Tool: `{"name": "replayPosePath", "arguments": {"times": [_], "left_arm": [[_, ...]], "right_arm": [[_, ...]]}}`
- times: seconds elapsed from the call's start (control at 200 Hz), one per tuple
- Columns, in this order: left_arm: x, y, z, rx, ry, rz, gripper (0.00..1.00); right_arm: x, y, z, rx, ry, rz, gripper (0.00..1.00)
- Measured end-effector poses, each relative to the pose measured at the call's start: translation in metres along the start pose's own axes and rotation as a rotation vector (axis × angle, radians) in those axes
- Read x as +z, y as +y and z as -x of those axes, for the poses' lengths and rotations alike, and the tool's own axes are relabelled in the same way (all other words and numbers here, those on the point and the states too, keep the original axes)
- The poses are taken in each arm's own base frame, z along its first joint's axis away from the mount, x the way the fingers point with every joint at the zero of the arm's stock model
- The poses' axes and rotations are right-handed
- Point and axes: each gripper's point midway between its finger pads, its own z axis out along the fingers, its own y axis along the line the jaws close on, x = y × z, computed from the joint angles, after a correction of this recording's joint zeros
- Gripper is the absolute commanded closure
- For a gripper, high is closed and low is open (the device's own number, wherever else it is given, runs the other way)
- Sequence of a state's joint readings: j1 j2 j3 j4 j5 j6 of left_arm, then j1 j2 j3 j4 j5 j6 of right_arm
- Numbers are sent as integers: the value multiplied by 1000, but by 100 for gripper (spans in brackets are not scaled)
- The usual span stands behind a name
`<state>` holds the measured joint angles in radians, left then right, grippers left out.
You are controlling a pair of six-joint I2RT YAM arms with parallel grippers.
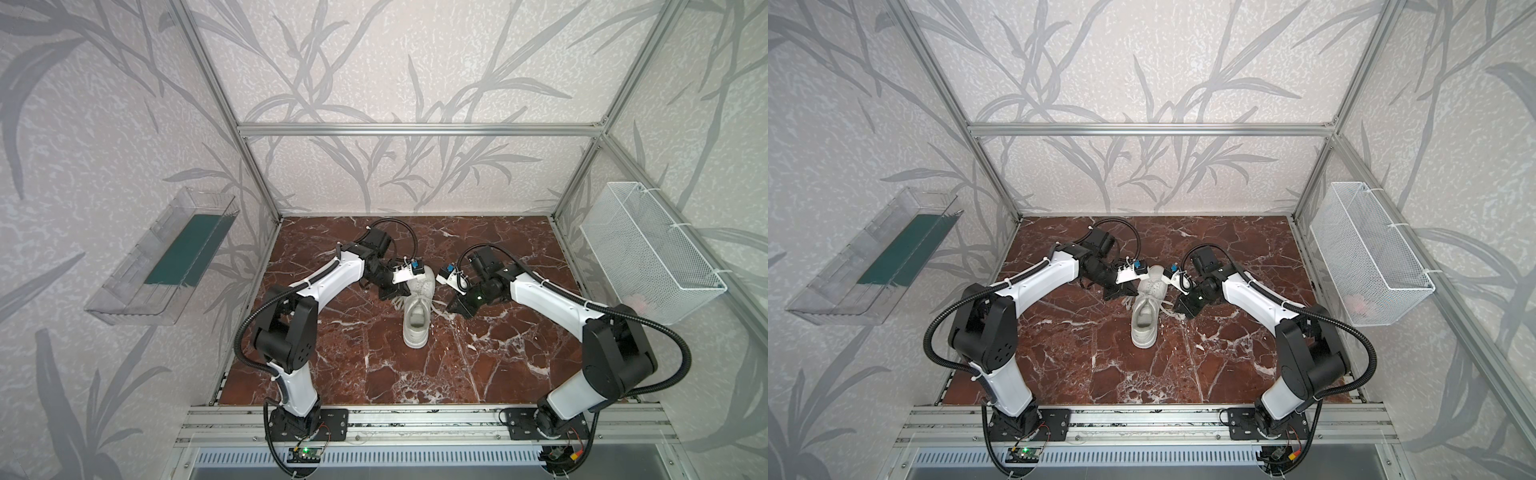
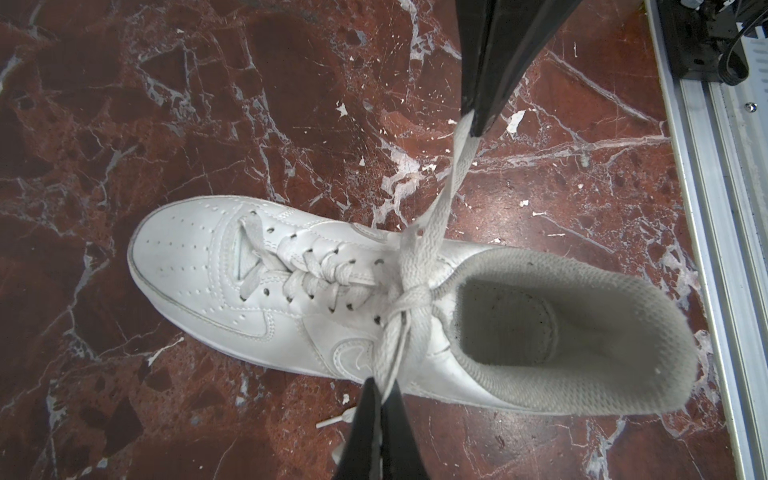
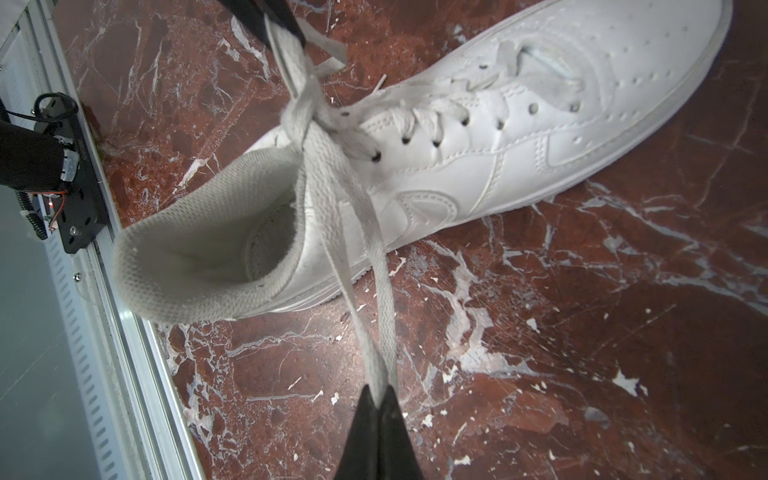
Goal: Tie the shoes
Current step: 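Pull the laces upward and apart with both grippers above the tongue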
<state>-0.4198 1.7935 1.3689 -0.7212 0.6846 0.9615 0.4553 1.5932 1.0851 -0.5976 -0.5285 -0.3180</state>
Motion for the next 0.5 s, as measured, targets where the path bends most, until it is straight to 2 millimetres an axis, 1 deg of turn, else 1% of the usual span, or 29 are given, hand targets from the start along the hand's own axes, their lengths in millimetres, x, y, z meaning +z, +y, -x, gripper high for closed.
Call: {"name": "replayPosePath", "arguments": {"times": [0.13,0.32,0.5], "left_arm": [[1,0,-3,-9,11,-3,100],[5,-2,-9,-18,26,-19,100],[9,-2,-12,-25,32,-28,100]], "right_arm": [[0,-4,-5,16,9,-8,100],[2,-9,-17,57,22,-12,100],[-1,-12,-18,70,7,-19,100]]}}
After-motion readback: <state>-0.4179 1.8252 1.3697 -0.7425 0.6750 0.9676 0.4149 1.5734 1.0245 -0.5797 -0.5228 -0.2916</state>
